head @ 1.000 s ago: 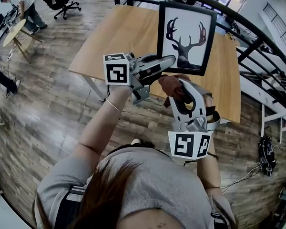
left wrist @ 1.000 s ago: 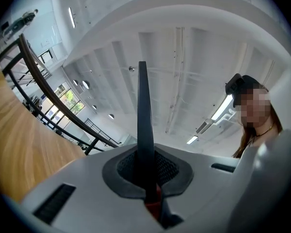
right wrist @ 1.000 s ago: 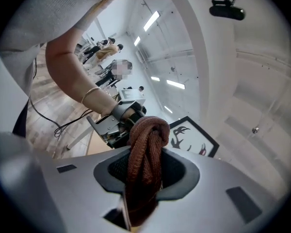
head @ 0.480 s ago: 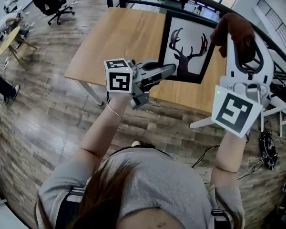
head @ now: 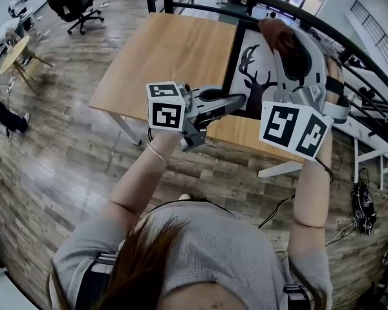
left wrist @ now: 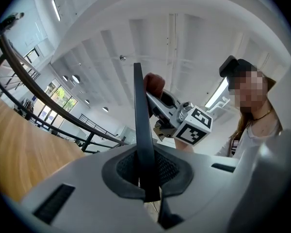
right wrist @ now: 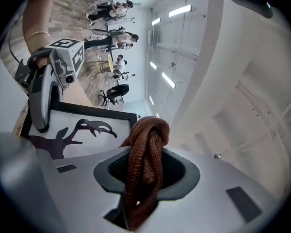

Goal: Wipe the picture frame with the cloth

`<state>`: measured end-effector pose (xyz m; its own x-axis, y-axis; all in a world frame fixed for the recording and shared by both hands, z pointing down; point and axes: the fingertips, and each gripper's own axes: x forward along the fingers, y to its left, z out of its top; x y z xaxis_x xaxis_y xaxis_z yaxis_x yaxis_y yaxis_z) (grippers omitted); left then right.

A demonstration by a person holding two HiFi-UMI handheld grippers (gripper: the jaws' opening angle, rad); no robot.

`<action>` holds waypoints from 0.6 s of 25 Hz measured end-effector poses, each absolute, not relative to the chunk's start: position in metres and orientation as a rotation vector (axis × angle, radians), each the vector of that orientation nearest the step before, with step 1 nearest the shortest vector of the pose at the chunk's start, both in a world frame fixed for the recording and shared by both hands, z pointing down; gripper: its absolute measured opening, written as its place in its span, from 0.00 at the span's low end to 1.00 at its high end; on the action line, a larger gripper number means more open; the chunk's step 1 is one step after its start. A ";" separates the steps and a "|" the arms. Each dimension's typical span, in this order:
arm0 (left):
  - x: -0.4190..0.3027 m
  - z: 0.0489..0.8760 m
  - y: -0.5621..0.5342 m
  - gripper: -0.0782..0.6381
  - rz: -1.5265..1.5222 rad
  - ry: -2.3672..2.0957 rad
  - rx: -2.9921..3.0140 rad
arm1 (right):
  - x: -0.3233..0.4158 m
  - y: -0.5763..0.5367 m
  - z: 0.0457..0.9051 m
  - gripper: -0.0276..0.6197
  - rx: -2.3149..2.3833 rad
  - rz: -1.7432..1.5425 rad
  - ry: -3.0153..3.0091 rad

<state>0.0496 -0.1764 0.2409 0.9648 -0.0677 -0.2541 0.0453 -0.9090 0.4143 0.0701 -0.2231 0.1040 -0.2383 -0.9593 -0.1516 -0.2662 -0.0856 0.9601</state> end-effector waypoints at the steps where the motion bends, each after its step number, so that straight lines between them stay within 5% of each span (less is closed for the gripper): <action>1: 0.050 0.240 -0.177 0.13 -0.376 -0.012 2.684 | 0.070 -0.224 0.109 0.25 1.353 -1.356 -1.550; 15: 0.051 0.241 -0.179 0.13 -0.411 -0.008 2.658 | 0.067 -0.204 0.155 0.25 1.339 -1.248 -1.668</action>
